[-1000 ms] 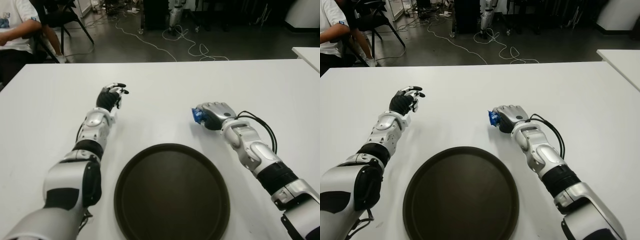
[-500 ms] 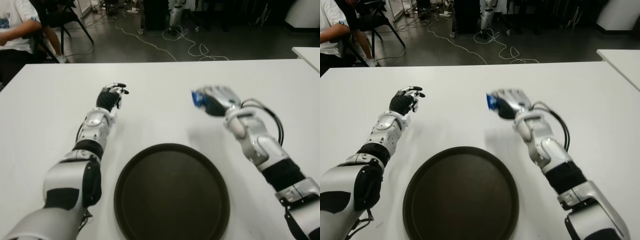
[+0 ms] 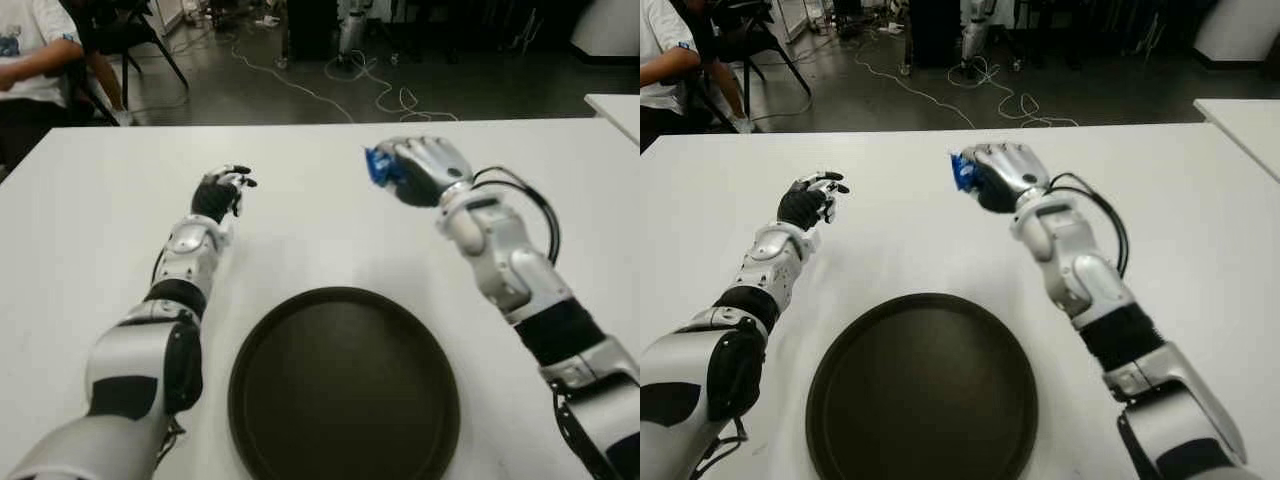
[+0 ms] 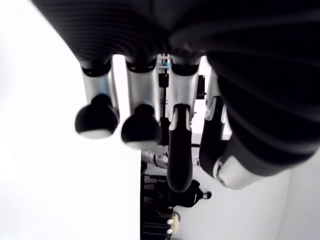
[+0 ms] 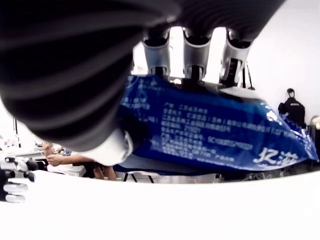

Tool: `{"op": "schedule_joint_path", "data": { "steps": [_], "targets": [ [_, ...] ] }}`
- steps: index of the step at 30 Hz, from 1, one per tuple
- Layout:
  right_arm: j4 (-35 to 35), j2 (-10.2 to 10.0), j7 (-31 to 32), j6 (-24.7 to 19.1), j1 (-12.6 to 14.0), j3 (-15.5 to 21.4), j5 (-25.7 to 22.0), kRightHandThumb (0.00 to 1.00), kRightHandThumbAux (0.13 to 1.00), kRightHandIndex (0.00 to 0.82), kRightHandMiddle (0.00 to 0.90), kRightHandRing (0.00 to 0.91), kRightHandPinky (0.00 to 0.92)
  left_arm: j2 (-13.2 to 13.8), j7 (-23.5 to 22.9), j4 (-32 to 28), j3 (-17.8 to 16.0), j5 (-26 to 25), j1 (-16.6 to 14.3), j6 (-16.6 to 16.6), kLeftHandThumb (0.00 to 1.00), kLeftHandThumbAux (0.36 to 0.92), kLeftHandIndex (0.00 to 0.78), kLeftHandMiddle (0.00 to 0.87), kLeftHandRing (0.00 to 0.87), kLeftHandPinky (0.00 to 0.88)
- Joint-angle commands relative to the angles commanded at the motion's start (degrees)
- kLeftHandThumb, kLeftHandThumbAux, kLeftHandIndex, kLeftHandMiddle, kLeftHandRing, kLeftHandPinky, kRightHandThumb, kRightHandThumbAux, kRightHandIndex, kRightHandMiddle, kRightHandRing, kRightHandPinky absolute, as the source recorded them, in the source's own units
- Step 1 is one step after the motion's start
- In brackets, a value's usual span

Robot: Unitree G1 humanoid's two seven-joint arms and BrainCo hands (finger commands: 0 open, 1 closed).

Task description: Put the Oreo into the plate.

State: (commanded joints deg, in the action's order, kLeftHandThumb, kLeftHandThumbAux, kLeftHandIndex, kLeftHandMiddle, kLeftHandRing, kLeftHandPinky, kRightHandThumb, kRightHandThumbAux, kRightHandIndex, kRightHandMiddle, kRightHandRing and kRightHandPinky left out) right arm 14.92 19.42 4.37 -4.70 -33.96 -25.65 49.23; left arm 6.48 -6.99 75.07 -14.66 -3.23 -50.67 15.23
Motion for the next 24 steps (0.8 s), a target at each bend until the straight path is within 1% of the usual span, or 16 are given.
{"op": "schedule_joint_path", "data": {
  "steps": [5,6,9,10,12,15,18,21,24],
  "targets": [
    [-1.8,0.1,-0.8,1.3,1.5,-1.1,0.6,0.688,0.734,0.428,0.689,0.684,0.647,0.0,0.0,0.0,0.2,0.2,0.1,0.2,0.849,0.667,0.403,0.527,0.845,0.842],
    [-3.7,0.2,-0.3,1.7,2.5,-1.8,0.9,0.688,0.733,0.428,0.687,0.681,0.643,0.1,0.1,0.0,0.3,0.4,0.1,0.3,0.849,0.667,0.403,0.527,0.846,0.843],
    [-8.7,0.3,1.1,2.9,5.4,-3.5,1.3,0.688,0.733,0.426,0.64,0.636,0.598,0.1,0.3,0.0,0.6,0.7,0.1,0.4,0.85,0.666,0.405,0.531,0.846,0.844],
    [-9.6,0.2,1.5,3.2,6.0,-4.0,1.3,0.688,0.733,0.425,0.63,0.626,0.588,0.1,0.4,0.0,0.7,0.8,0.0,0.4,0.85,0.665,0.405,0.531,0.846,0.844],
    [-10.8,0.2,2.7,4.3,6.4,-4.6,0.8,0.688,0.734,0.424,0.604,0.603,0.568,0.2,0.5,0.0,0.9,1.1,0.0,0.3,0.851,0.665,0.406,0.535,0.847,0.845],
    [-12.4,0.4,4.3,5.9,6.9,-4.6,-0.2,0.689,0.733,0.423,0.594,0.594,0.563,0.2,0.7,0.1,1.1,1.2,-0.1,0.1,0.852,0.665,0.407,0.537,0.848,0.846],
    [-15.0,0.7,6.2,8.9,8.2,-4.9,-2.0,0.689,0.733,0.423,0.602,0.6,0.571,0.1,0.6,0.1,1.0,1.0,-0.1,-0.2,0.852,0.665,0.407,0.538,0.849,0.847],
    [-16.4,2.2,11.2,14.5,8.1,-4.9,-7.8,0.688,0.733,0.423,0.612,0.604,0.565,0.0,0.3,0.1,0.8,0.7,-0.1,0.0,0.851,0.665,0.407,0.537,0.85,0.847],
    [-16.7,2.7,13.8,17.7,8.2,-4.2,-11.9,0.687,0.734,0.423,0.616,0.606,0.566,-0.1,0.1,0.1,0.8,0.7,0.0,0.3,0.852,0.665,0.407,0.537,0.849,0.846]
  ]
}}
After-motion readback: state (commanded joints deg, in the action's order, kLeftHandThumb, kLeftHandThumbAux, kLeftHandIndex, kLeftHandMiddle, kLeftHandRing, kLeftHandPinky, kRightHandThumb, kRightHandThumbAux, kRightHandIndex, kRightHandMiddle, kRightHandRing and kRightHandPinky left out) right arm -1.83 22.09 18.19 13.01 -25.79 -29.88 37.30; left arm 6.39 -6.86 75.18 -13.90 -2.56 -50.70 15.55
